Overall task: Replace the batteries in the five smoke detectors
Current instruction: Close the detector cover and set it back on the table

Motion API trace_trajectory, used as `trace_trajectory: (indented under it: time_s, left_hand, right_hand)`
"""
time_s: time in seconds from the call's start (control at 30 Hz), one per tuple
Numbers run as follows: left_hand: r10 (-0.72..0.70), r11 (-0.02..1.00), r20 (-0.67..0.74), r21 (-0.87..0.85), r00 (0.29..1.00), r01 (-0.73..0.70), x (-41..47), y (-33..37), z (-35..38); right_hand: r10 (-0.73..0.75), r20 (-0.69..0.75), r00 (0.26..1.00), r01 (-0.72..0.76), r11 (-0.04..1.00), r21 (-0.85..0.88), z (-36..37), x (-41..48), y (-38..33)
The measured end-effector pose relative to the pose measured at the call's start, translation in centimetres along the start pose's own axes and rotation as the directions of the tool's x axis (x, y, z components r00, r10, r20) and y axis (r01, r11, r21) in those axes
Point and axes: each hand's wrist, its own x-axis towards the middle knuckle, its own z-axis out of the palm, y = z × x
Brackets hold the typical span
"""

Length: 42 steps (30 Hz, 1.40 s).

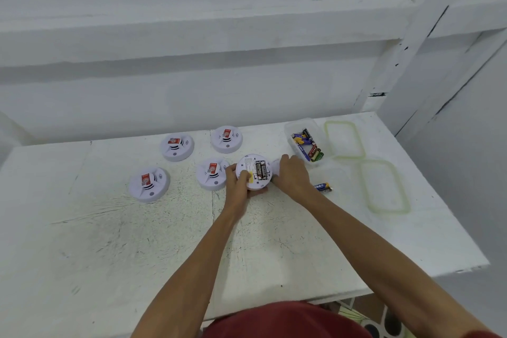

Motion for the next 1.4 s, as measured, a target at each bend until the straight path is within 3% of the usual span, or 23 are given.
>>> trace_trajectory:
  time_s: [0.1, 0.23, 0.37, 0.53, 0.7, 0.93, 1.4]
  left_hand:
    - [0.015, 0.997, 0.006, -0.077, 1.000, -0.014, -0.1, -0.1, -0.3]
    - [0.039, 0.994, -0.013, -0.104, 0.999, -0.040, -0.1, -0.2, -0.1]
    - [0.075, 0.997, 0.002, -0.024, 0.997, -0.075, -0.1, -0.2, 0.2]
    - [0.065, 0.998, 0.045, -0.009, 0.997, -0.065, -0.3, 0.5, 0.4]
    - [0.012, 0.999, 0.041, -0.032, 0.999, -0.010, -0.5, 1.0, 0.5]
    - [-0.044, 0.999, 0.036, -0.023, 0.998, 0.045, -0.3, 0.7, 0.1]
    - [0.024, 0.997, 0.055, -0.074, 0.998, -0.020, -0.1, 0.3, -0.2]
  right_hand:
    - [-0.002, -0.005, 1.000, 0.002, 0.998, 0.059, -0.8, 0.3, 0.3]
    - [0.100, -0.037, 0.994, -0.085, 0.951, 0.296, -1.6, 0.4, 0.0]
    - [0.019, -0.171, 0.985, 0.061, 0.891, 0.450, -2.3, -0.5, -1.4]
    - [-0.332, -0.209, 0.920, 0.379, 0.889, 0.256, -1.1, -1.2, -2.2]
    - [-0.444, -0.213, 0.870, 0.479, 0.864, 0.157, -0.6, -1.4, -2.3]
    - [-0.479, -0.131, 0.868, 0.496, 0.840, 0.219, -1.6, -1.5, -2.0]
    - [-0.388, -0.019, 0.921, 0.384, 0.902, 0.197, -2.4, -1.2, -1.4]
